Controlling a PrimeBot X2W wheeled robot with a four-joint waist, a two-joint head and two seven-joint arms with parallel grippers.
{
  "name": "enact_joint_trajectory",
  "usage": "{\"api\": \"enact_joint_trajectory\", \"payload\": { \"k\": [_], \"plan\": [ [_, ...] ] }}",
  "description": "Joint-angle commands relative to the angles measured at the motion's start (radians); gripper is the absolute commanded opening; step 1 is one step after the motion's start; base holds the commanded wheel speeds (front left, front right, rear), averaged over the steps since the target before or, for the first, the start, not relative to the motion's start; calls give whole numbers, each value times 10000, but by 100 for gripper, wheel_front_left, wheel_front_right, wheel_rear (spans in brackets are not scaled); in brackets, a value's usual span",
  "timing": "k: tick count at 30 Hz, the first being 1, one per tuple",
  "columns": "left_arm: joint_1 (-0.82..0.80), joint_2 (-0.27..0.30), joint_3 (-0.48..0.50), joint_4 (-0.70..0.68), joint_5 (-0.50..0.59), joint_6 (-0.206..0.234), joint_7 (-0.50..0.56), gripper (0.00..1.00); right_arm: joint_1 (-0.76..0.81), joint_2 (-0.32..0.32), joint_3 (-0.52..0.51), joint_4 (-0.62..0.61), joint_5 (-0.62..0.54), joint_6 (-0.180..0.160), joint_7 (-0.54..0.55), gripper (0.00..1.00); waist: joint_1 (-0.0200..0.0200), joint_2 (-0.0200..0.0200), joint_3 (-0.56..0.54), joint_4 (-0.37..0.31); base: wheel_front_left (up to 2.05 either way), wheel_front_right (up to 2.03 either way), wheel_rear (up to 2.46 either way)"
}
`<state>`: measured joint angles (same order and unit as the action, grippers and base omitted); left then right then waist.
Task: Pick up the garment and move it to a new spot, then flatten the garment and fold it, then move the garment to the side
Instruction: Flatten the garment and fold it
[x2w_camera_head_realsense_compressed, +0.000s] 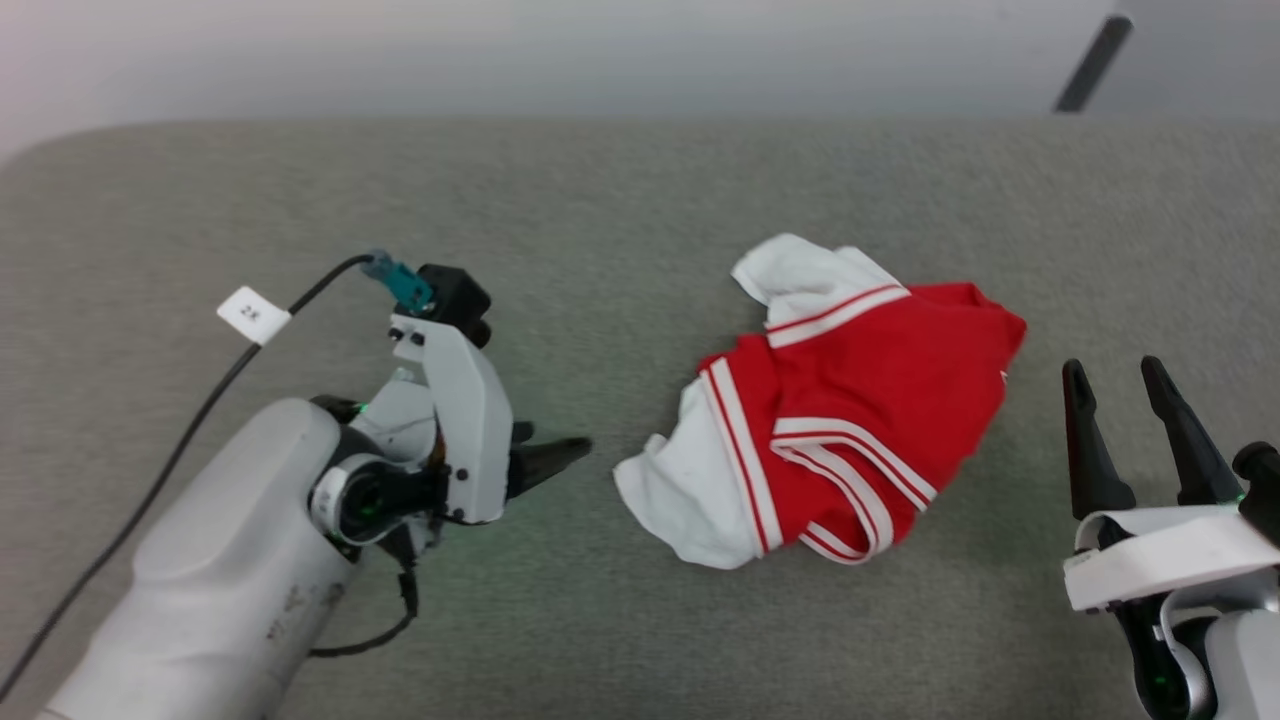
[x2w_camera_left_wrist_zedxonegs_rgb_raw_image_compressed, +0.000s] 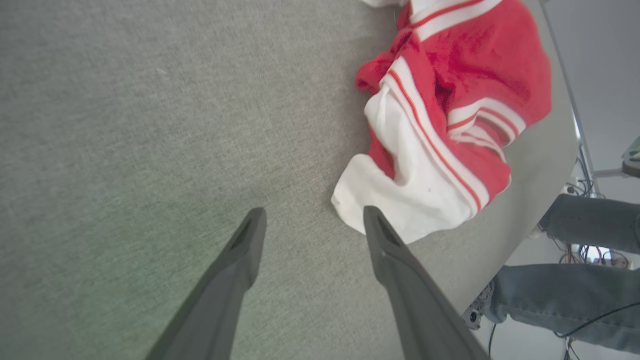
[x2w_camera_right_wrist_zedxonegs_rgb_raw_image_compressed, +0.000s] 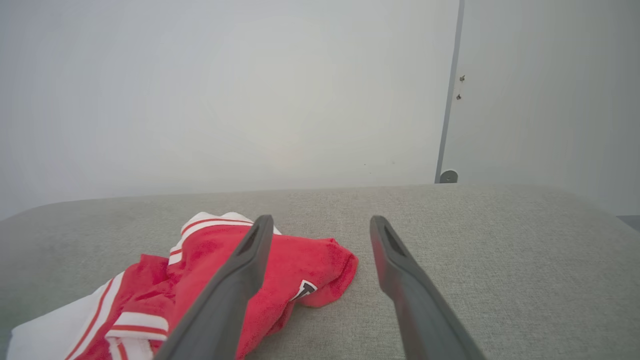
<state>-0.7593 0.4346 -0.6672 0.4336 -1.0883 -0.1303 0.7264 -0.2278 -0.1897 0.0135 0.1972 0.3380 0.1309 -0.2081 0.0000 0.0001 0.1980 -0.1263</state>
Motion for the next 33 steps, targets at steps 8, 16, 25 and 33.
{"api": "enact_joint_trajectory", "payload": {
  "k": [8, 16, 25, 33],
  "plan": [
    [-199, 310, -763, 811, -1199, 4, 488, 100, -490, 150, 126, 427, 158, -3, -380, 100, 0, -1, 1106, -1150, 0, 0, 0],
    [-221, 394, -1123, 650, -2297, 14, 678, 100, -724, 199, 201, 648, 166, -3, -513, 100, 0, -1, 1256, -1255, 0, 0, 0],
    [-240, 530, -1977, 473, -2622, 14, 1072, 0, -912, 166, 359, 745, 191, -3, -560, 100, 0, -1, 1256, -1162, 0, 0, 0],
    [-812, 933, -2062, 552, -2528, 14, 313, 0, -770, 99, 297, 810, 160, -3, -570, 100, 0, -1, 986, -899, 0, 0, 0]
  ]
}}
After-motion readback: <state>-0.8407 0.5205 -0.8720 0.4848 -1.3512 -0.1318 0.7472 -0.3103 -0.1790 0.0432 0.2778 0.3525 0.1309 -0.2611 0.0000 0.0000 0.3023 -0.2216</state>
